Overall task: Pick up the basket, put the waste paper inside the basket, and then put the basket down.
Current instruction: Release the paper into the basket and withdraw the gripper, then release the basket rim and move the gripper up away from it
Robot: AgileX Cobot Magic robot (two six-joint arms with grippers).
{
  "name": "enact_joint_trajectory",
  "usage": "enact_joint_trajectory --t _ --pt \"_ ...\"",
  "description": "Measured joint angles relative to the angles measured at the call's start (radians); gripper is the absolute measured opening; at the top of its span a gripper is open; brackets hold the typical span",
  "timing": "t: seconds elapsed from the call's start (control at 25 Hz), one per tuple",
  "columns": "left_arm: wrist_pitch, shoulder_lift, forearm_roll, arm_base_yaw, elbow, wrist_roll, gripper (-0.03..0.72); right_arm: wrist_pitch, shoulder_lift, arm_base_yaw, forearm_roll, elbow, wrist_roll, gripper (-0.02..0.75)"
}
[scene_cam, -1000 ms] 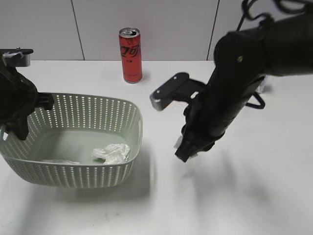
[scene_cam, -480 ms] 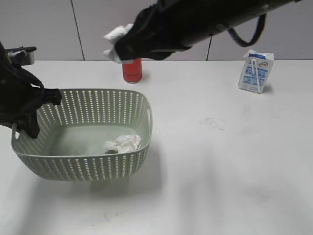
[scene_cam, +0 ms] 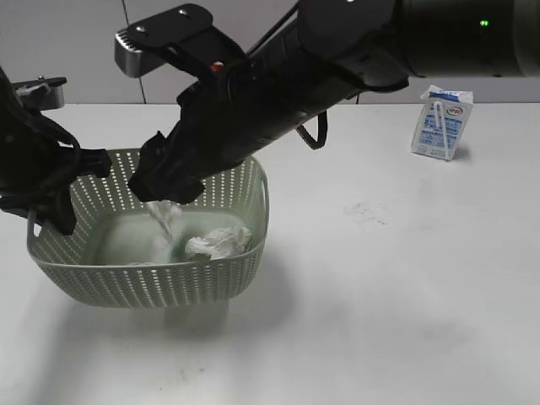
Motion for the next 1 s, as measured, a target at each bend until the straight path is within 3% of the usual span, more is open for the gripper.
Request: enact_joint_trajectory --t 0.08,0.12,0.24,0.36,0.6,0.88,1.0 --pt "-0.002 0.0 -0.001 0.0 0.0 0.002 0.005 -0.014 0.003 -0.001 -0.013 -0.003 0.0 0.563" --pt "-0.002 0.0 -0.003 0.0 0.0 0.003 0.005 -0.017 0.003 -0.001 -0.019 -0.009 0.001 0.599" --pt "-0.006 0.0 -0.005 0.0 0.0 0.003 0.005 -0.024 0.002 -0.014 -0.07 -0.034 0.026 0.604" --pt "-0.01 0.0 -0.005 0.0 0.0 0.003 0.005 0.004 -0.013 -0.063 -0.215 -0.078 0.174 0.593" --pt "0.008 0.022 -0.005 -0.001 -0.035 0.003 0.005 0.324 -0.028 -0.324 -0.469 -0.239 0.496 0.591" --pt "0.003 0.147 -0.006 -0.06 -0.163 0.003 0.005 0.673 -0.029 -0.676 -0.507 -0.281 0.562 0.591" --pt "-0.016 0.215 -0.016 -0.073 -0.204 0.004 0.005 0.717 -0.04 -0.783 -0.537 -0.272 0.583 0.591"
